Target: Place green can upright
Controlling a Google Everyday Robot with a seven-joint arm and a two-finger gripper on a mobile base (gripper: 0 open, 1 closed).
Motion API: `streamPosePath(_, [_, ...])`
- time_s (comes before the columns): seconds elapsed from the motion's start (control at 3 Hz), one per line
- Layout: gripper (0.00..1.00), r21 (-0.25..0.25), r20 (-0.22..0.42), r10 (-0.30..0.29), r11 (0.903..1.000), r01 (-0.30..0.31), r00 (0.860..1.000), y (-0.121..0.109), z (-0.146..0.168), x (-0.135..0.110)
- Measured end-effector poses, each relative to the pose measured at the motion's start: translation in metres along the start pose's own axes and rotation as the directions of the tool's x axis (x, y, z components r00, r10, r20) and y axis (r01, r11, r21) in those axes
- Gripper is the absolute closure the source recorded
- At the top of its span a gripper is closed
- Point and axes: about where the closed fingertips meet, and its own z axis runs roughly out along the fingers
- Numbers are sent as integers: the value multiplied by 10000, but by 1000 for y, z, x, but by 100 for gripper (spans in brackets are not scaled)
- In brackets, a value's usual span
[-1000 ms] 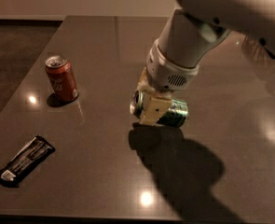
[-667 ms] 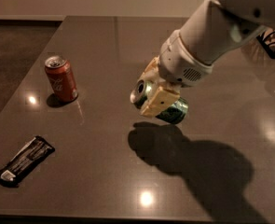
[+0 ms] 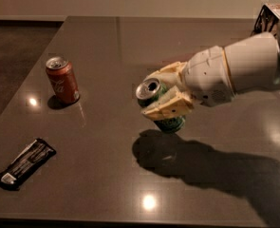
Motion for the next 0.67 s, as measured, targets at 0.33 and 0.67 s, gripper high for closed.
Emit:
streamPosePath(0.33, [100,181,1586,671,9973,-708,9851,6,-3,-4])
streamPosePath(0.67, [100,15,2861,1337,9901,-1400,9488,11,-2,-7])
